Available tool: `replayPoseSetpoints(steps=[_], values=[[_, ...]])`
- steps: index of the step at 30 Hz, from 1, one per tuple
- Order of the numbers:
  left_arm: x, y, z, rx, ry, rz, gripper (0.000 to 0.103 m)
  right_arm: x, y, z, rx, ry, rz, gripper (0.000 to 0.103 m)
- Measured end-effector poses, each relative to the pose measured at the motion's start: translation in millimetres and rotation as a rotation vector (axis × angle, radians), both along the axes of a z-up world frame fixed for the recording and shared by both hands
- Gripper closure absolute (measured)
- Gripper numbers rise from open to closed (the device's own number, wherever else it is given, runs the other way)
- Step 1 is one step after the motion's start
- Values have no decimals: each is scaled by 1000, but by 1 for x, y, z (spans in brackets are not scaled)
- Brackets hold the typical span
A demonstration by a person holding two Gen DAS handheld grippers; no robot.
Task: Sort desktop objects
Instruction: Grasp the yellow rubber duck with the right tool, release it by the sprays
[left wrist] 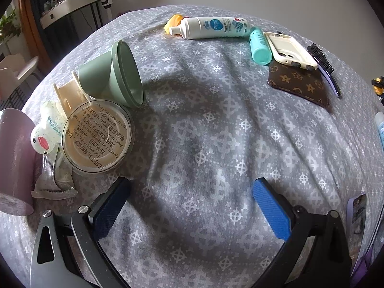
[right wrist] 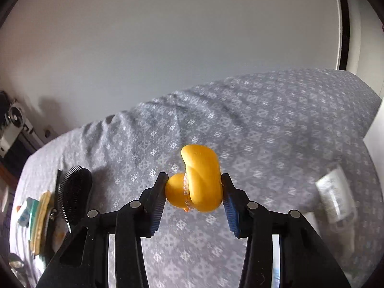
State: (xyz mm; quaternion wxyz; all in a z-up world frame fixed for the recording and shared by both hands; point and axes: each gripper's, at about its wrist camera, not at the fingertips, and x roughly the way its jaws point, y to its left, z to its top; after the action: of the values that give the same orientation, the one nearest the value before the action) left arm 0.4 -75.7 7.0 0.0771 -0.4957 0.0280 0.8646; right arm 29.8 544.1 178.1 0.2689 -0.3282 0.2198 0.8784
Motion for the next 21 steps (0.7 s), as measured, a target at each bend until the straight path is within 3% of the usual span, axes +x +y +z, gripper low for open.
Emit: replayPoseSetpoints(steps=[5,11,12,14,15,16,18,21], values=[[-1,1,0,-9,-11,5,0,73,20,38,87,-66,-10,61],[-1,1,0,-17,-19,17,0,115,46,8,24,-236,-20,60],[1,0,0,-19,-20,19,0,124,48,7,41,-238,-32,57],[3,0,1,-23,-25,24,0,137,50,15,103,-233,-86,35],[5,0,1,-26,-29,26,0,146,51,24,122,-215,-126,19],[6,0,1,-30,-33,29,0,156,56,35,122,-177,-155,13],[7,1,1,-39,-41,36,0,172,67,60,105,-90,-175,12],[8,2,1,-51,-45,40,0,178,73,93,193,-106,-170,12]])
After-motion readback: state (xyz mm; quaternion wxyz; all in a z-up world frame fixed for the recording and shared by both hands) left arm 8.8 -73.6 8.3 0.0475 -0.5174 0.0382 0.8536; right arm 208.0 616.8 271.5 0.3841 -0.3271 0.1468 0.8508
